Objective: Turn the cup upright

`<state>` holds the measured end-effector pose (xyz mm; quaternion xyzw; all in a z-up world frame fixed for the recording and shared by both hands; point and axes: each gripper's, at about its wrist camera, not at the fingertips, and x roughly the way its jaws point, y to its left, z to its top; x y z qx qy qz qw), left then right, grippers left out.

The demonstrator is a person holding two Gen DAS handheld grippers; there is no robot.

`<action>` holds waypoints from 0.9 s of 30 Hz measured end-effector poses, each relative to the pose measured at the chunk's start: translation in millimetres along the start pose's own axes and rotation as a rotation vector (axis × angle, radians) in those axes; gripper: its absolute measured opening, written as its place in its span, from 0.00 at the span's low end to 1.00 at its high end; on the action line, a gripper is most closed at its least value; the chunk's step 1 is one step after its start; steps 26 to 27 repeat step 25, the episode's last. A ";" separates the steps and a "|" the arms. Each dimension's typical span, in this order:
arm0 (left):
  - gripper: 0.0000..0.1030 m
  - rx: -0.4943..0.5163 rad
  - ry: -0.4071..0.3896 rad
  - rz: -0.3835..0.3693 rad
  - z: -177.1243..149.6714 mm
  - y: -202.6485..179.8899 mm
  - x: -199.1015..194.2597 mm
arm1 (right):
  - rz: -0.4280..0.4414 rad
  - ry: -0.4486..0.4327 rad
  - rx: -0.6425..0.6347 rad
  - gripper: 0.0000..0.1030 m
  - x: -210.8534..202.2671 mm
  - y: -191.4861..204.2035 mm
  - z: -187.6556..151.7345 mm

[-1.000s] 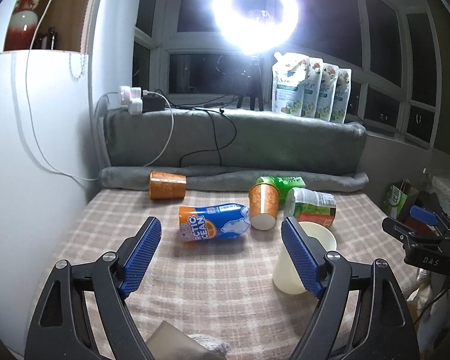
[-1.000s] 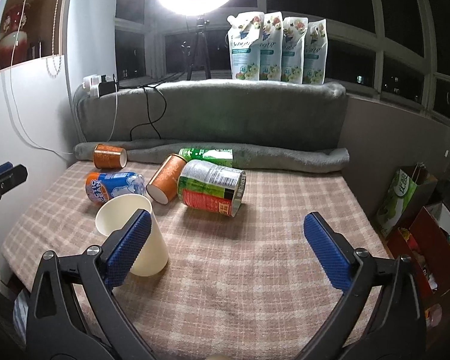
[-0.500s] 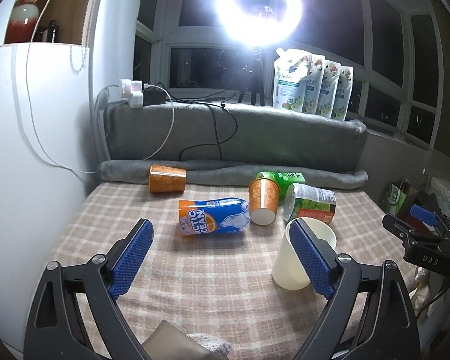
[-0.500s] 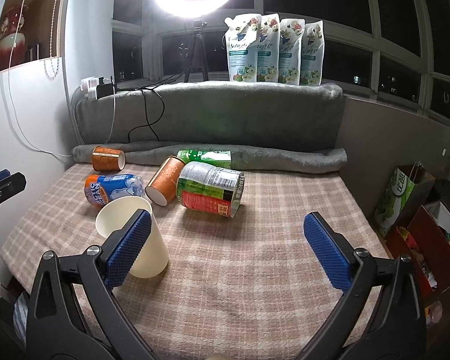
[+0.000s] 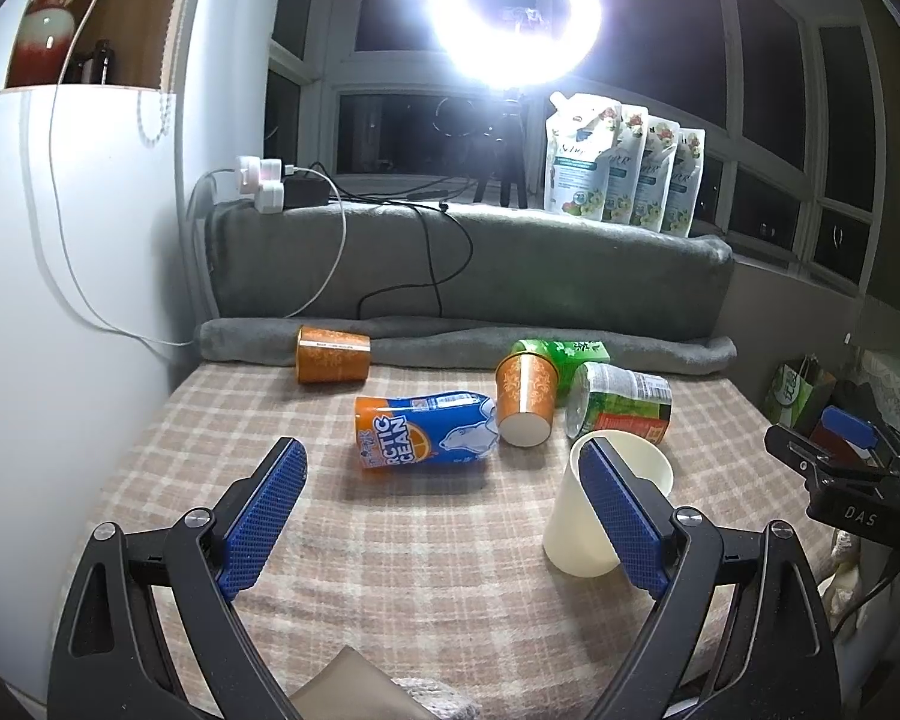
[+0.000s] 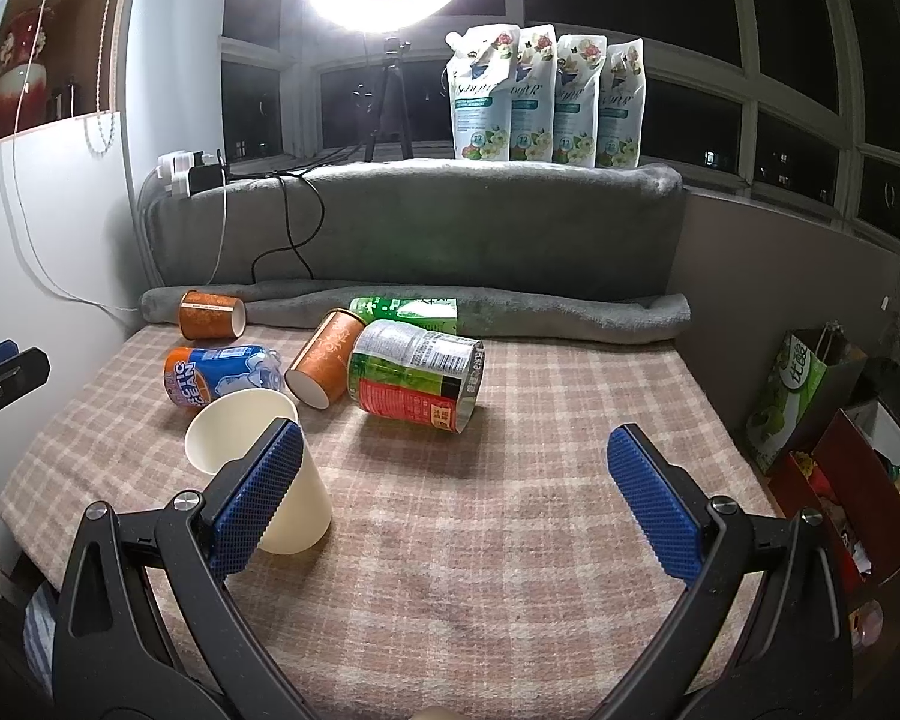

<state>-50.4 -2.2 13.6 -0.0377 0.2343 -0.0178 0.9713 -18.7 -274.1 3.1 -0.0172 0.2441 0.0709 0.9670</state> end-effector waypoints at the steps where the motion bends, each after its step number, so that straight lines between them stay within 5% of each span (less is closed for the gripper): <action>1: 0.90 0.001 -0.001 0.001 -0.4 0.0 0.2 | 0.000 -0.001 0.000 1.00 0.1 -0.1 -0.3; 27: 0.90 0.003 -0.017 0.008 0.7 5.4 2.7 | 0.000 0.002 0.000 1.00 1.8 0.8 -1.6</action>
